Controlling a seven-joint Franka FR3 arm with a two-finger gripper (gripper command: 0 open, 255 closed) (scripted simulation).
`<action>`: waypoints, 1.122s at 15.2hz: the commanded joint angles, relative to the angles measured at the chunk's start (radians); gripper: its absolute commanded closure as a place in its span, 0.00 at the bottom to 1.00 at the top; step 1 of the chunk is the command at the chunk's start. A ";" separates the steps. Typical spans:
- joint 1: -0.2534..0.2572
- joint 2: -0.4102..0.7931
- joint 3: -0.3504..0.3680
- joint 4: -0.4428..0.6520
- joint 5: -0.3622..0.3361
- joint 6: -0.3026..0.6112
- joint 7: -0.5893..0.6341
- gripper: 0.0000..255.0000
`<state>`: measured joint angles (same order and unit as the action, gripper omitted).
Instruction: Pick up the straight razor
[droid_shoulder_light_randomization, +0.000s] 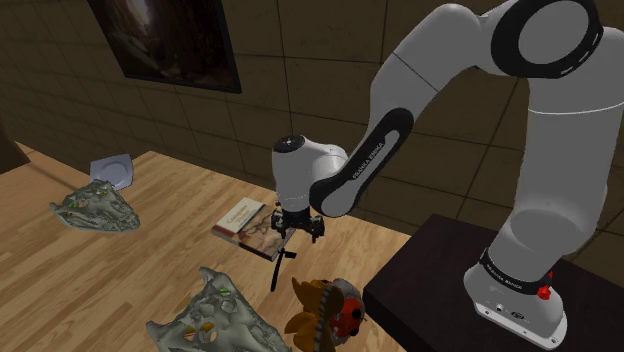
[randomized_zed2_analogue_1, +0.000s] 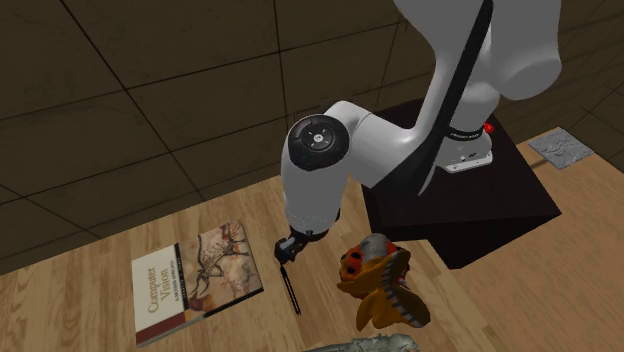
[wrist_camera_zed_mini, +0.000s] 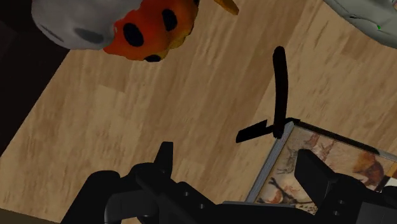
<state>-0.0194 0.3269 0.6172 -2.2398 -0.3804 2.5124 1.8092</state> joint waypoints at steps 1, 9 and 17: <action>0.060 0.091 -0.058 0.080 -0.076 -0.004 0.106 0.00; 0.194 0.308 -0.191 0.290 -0.176 -0.005 0.286 0.00; 0.220 0.371 -0.226 0.311 -0.213 0.037 0.313 1.00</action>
<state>0.1995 0.6952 0.3922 -1.9308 -0.5922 2.5482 2.1206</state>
